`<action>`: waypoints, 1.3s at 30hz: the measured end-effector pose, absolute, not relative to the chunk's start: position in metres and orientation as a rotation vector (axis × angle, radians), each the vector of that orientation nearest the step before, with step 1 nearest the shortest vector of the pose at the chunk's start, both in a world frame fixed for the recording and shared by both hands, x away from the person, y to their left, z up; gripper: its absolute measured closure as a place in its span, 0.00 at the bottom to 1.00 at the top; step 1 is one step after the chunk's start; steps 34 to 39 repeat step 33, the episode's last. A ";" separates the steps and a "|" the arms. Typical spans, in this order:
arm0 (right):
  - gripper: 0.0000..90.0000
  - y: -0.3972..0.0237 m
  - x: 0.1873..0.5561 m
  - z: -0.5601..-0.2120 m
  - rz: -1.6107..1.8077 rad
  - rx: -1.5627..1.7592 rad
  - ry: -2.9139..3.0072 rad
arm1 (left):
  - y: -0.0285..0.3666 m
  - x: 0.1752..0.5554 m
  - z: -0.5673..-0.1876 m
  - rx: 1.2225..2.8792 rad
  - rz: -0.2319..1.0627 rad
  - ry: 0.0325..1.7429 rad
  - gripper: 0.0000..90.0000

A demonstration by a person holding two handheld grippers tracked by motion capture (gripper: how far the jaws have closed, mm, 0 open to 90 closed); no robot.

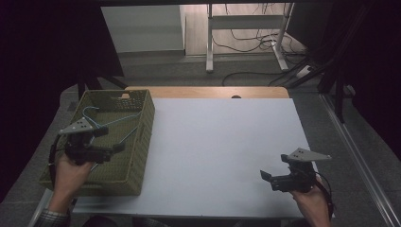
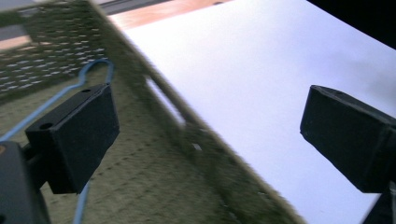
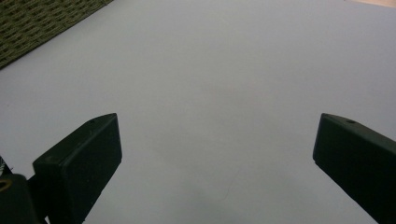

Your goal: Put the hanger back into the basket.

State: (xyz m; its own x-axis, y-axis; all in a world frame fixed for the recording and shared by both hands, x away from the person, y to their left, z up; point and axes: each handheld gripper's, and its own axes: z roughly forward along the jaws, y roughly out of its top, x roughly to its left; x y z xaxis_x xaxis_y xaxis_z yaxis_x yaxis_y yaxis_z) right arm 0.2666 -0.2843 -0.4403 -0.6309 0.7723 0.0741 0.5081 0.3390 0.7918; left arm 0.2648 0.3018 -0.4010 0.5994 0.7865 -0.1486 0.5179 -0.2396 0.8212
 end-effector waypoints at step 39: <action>0.01 -0.284 0.265 -0.452 1.150 1.125 2.328 | 0.244 0.234 -0.461 2.007 0.344 1.026 0.02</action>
